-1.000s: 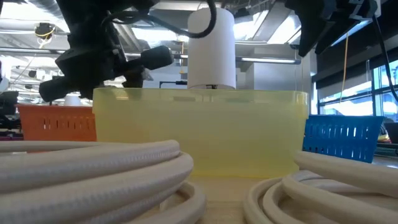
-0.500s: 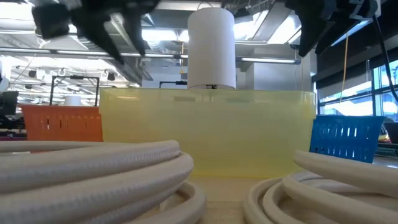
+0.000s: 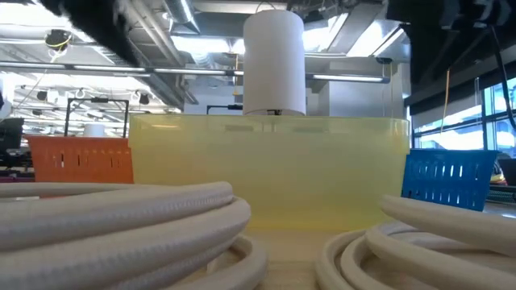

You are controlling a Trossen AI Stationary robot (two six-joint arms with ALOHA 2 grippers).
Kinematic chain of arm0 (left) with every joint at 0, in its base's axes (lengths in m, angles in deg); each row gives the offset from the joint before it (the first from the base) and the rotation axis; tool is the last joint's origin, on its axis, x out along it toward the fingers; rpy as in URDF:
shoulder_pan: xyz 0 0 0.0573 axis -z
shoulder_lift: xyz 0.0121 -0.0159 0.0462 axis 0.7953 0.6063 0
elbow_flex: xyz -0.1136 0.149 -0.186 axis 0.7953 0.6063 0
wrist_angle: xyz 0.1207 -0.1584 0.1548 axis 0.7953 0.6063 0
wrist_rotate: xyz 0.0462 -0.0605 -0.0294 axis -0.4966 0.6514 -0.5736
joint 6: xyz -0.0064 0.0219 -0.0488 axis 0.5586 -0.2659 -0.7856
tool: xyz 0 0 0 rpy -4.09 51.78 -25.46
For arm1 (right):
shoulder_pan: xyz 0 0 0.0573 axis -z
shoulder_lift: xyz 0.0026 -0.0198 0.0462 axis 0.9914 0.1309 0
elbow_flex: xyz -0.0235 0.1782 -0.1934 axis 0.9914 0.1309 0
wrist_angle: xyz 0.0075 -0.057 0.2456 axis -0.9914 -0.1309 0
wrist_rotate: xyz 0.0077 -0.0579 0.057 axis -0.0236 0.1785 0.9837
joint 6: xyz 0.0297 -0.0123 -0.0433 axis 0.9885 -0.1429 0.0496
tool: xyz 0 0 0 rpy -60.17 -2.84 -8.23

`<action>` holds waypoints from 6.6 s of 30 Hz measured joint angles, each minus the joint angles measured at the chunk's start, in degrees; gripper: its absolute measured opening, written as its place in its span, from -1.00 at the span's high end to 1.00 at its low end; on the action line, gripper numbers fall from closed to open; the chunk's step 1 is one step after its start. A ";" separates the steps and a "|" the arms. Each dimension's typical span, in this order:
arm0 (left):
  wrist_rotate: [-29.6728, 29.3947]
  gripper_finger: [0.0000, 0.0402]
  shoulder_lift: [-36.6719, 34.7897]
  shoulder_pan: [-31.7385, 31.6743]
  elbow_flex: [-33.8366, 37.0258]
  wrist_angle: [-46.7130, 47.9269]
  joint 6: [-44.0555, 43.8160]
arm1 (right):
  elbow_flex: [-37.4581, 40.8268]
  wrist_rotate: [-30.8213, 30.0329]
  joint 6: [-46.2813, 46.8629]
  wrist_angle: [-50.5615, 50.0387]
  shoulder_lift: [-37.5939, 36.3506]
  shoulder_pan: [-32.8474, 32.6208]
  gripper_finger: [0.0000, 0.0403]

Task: Pick & Place USB Port
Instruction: Put the purple charger cable into the blue bin

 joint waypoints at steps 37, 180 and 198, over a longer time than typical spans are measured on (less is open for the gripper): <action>9.29 0.36 10.13 38.60 13.19 -10.84 -93.05 | 7.40 7.00 5.43 -0.17 -0.11 -2.46 -0.31; -2.74 0.99 34.46 13.37 -14.58 -57.58 21.52 | 7.31 -4.08 -66.95 86.07 -0.33 -7.25 -0.31; 16.52 0.99 34.46 9.16 -5.73 -81.07 22.46 | 7.29 -7.24 -77.47 93.28 -3.10 -6.37 -0.29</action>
